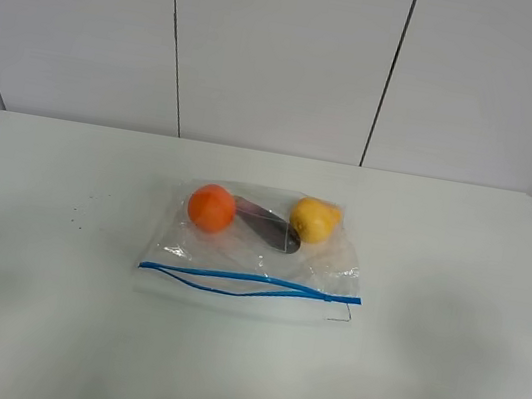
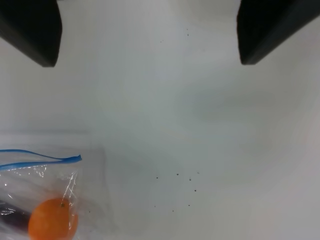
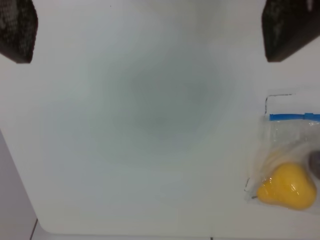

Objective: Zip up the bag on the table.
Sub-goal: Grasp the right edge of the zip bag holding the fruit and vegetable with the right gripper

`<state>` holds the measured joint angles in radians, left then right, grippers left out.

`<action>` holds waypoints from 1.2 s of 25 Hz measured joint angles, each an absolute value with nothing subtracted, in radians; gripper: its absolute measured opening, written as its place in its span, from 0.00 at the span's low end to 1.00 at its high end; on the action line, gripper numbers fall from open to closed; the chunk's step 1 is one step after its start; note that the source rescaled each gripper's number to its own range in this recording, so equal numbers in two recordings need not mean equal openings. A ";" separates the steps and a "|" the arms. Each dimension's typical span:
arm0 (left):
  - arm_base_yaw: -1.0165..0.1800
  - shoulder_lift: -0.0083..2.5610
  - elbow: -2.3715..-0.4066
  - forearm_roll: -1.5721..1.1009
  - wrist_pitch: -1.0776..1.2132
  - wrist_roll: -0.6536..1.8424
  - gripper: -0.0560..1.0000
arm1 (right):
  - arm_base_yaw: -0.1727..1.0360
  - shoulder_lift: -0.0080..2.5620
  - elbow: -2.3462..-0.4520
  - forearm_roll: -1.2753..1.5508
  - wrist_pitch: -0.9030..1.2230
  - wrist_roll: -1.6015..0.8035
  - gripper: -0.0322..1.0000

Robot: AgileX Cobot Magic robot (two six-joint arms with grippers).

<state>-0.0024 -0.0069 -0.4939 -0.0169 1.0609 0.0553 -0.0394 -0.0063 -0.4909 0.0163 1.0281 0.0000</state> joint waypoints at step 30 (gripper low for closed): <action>-0.002 -0.007 -0.494 -0.016 1.061 0.055 0.75 | -0.039 0.274 -0.510 0.016 0.914 -0.021 1.00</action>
